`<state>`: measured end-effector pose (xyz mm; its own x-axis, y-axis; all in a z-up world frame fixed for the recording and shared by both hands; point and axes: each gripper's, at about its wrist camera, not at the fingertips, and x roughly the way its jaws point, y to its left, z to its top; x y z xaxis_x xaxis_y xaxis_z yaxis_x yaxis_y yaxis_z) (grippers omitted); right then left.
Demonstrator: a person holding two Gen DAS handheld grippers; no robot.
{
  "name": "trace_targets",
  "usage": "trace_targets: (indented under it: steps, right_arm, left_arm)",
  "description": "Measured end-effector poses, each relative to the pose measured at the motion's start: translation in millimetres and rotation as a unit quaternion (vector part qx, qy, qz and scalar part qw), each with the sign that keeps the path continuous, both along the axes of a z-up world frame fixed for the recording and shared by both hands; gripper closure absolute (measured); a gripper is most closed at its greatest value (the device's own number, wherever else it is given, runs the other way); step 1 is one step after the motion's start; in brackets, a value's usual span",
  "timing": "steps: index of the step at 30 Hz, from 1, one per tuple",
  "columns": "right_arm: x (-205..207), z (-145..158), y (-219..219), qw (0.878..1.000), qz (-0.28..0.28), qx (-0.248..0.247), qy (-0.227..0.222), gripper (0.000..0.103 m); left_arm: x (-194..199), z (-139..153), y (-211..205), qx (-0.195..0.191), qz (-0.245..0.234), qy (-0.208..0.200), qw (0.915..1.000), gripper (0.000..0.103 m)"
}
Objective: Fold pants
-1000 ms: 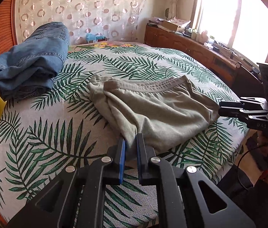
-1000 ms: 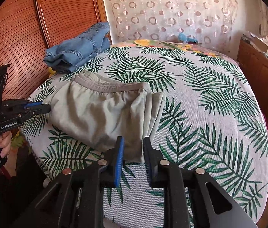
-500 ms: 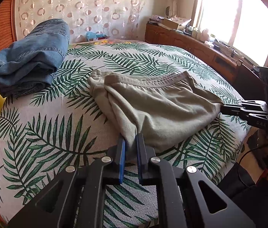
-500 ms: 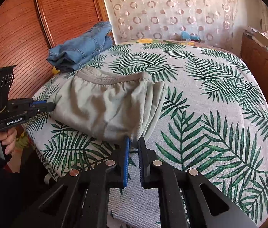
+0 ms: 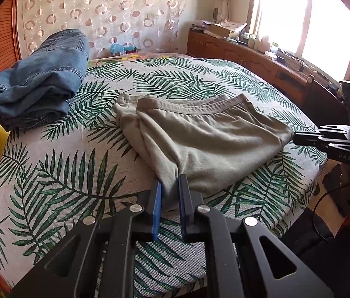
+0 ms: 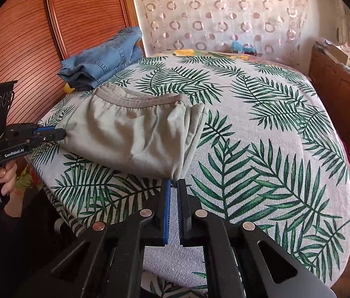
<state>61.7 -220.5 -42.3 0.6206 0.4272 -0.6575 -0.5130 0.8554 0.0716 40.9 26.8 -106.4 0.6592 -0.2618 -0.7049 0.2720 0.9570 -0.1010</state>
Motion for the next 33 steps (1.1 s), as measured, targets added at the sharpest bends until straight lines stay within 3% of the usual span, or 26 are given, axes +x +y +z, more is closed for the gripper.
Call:
trace_targets:
  steps: [2, 5, 7, 9, 11, 17, 29, 30, 31, 33]
  right_arm:
    - [1, 6, -2, 1.000, 0.000, 0.006, -0.005, 0.100]
    - [2, 14, -7, 1.000, -0.007, 0.009, -0.016, 0.096]
    - [4, 19, -9, 1.000, -0.011, 0.010, -0.022, 0.095]
    - [8, 24, -8, 0.999, -0.013, 0.009, -0.028, 0.095]
    - [12, 27, -4, 0.999, -0.012, 0.008, -0.034, 0.092]
    - [37, 32, 14, 0.999, 0.006, 0.014, -0.047, 0.071]
    - [99, 18, 55, 1.000, 0.016, -0.022, -0.012, 0.071]
    - [101, 18, 58, 0.999, 0.016, -0.029, -0.014, 0.075]
    - [104, 18, 60, 0.999, 0.014, -0.033, -0.018, 0.089]
    - [109, 20, 66, 0.999, 0.014, -0.038, -0.025, 0.096]
  left_arm:
    - [1, 0, -1, 0.003, 0.002, 0.000, 1.0000, 0.082]
    - [1, 3, -1, 0.006, 0.008, -0.007, 0.9999, 0.055]
    - [4, 6, 0, 0.003, 0.007, -0.011, 0.9999, 0.047]
    - [8, 9, 2, -0.003, 0.008, -0.012, 0.9999, 0.024]
    - [13, 12, 4, -0.011, 0.009, -0.019, 0.9997, 0.024]
    - [40, 19, 7, -0.001, 0.021, -0.034, 0.9992, 0.024]
    - [82, 5, 13, 0.015, 0.040, -0.015, 0.9990, 0.024]
    - [83, 4, 13, 0.019, 0.041, -0.014, 0.9989, 0.024]
    - [83, 2, 12, 0.026, 0.043, -0.013, 0.9987, 0.024]
    - [84, -1, 11, 0.036, 0.044, -0.013, 0.9983, 0.024]
